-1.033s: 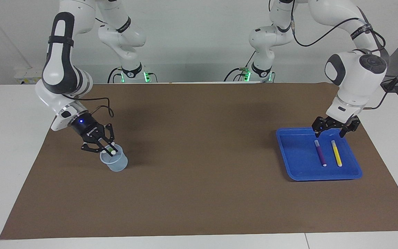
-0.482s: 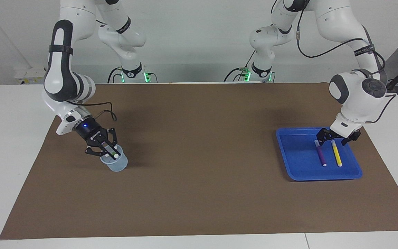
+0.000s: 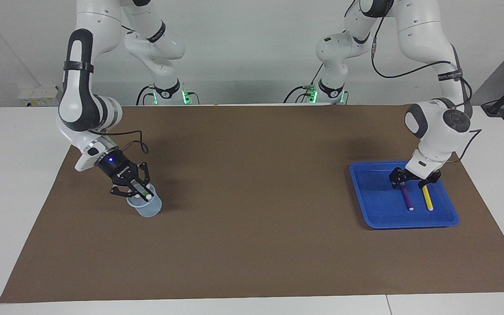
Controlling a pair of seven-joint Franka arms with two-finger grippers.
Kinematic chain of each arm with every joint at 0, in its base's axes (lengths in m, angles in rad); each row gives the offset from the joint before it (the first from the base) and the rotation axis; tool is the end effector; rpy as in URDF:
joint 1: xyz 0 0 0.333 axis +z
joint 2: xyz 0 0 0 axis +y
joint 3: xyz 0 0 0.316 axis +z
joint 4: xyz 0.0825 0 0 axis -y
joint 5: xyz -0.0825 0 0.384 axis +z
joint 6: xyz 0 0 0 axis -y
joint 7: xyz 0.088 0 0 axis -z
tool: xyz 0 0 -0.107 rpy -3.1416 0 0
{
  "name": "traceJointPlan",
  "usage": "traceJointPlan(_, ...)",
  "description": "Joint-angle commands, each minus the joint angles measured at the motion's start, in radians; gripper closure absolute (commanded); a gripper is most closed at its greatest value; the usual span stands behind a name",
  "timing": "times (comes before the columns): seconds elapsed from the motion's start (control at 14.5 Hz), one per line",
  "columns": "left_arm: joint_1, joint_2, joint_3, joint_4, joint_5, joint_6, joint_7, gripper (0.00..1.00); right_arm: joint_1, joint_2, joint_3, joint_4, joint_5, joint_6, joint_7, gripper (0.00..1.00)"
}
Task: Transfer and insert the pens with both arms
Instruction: 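Drop the green pen into the cup while the left gripper grasps purple pen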
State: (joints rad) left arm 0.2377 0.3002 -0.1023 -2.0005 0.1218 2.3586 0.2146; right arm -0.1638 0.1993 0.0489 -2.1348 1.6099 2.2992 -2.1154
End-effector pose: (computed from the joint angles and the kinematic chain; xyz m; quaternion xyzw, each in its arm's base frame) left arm 0.6015 0.0858 0.3151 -0.9960 0.0786 -0.0246 0.0340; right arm 0.5760 -0.0456 0.3269 -0.7846 -0.3166 -0.4723 0.2472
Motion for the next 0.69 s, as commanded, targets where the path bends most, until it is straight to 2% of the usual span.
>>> traceJointPlan(0.0,0.008,-0.016,-0.002,-0.05,-0.013,0.03,-0.004,0.0,-0.013,-0.006,0.008,-0.014,0.025,0.015,-0.035,0.0)
traceJointPlan(0.28,0.011,-0.009,-0.002,-0.058,-0.013,0.048,-0.003,0.0,-0.008,-0.015,0.008,-0.007,0.024,0.02,0.001,0.0)
traceJointPlan(0.41,0.011,-0.006,-0.002,-0.07,-0.013,0.071,-0.004,0.02,0.006,-0.029,0.008,0.003,0.009,0.041,0.107,0.0)
traceJointPlan(0.48,0.009,-0.001,-0.002,-0.072,-0.013,0.076,-0.004,0.07,0.026,-0.044,0.008,0.007,-0.01,0.095,0.164,0.0)
traceJointPlan(0.62,0.011,0.008,-0.002,-0.072,-0.013,0.083,-0.003,0.09,0.091,-0.083,0.008,0.013,-0.056,0.217,0.289,0.0)
